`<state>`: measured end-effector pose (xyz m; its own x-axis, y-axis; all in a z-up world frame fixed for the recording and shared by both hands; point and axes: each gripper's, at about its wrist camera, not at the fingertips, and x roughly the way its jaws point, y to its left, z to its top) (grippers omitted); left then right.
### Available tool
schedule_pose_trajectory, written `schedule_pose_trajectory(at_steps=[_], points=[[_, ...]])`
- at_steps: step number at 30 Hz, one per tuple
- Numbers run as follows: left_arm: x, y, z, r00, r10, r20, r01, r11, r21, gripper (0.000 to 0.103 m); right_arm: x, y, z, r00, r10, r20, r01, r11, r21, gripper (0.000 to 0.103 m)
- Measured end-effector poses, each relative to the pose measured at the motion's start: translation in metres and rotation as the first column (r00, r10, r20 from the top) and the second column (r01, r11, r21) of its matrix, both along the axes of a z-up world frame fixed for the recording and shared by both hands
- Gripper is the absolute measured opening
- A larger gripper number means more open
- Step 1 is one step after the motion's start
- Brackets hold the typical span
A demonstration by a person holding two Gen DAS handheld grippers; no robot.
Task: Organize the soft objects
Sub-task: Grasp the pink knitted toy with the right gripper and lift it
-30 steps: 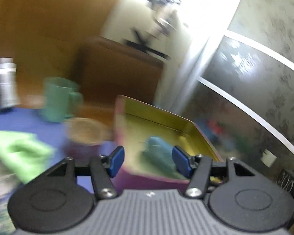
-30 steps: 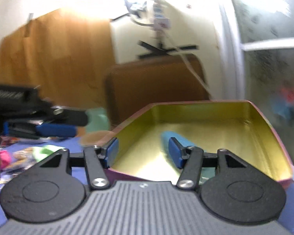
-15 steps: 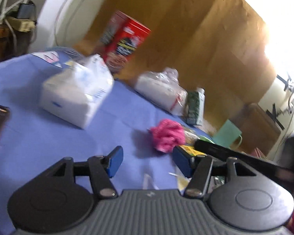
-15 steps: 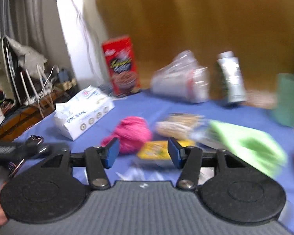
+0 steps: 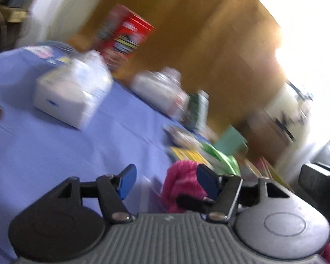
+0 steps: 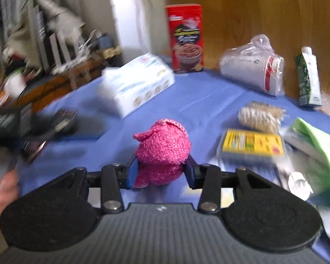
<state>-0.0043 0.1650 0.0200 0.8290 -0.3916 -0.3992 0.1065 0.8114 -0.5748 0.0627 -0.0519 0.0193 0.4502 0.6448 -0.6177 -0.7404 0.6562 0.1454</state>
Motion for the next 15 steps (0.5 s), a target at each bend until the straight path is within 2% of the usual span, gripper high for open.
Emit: schedule_pose_trajectory(at_steps=[2,4,7,9,11,13,15], points=[[-0.008,-0.018,0.002,0.997,-0.081,0.012,0.08,0.997,0.01,0.072,-0.022,-0.018,0.002,1.0,0.015,-0.008,-0.015,1.0,-0.012,0.046],[-0.016,-0.036,0.002,0.988,-0.155,0.02,0.155,0.988,0.01,0.076,-0.043,-0.035,0.001,1.0,0.014,-0.002,-0.014,0.999,-0.03,0.046],[-0.023,-0.066,-0.001,0.967,-0.254,0.001,0.254,0.967,0.018,0.076,-0.061,-0.053,-0.005,0.999,-0.037,0.011,0.037,0.998,-0.058,0.047],[-0.024,-0.085,-0.006,0.956,-0.293,-0.03,0.294,0.955,0.041,0.071,-0.067,-0.065,-0.01,0.998,-0.069,-0.001,0.069,0.997,-0.035,0.047],[-0.021,-0.104,-0.013,0.947,-0.311,-0.083,0.318,0.944,0.085,0.055,-0.068,-0.072,-0.013,0.996,-0.091,-0.022,0.091,0.996,-0.009,0.049],[-0.019,-0.112,-0.016,0.948,-0.307,-0.09,0.315,0.944,0.098,0.054,-0.073,-0.08,-0.018,0.994,-0.106,-0.023,0.106,0.994,0.008,0.051],[-0.016,-0.119,-0.012,0.943,-0.318,-0.095,0.327,0.94,0.102,0.05,-0.074,-0.085,-0.023,0.992,-0.123,-0.02,0.123,0.992,0.011,0.049]])
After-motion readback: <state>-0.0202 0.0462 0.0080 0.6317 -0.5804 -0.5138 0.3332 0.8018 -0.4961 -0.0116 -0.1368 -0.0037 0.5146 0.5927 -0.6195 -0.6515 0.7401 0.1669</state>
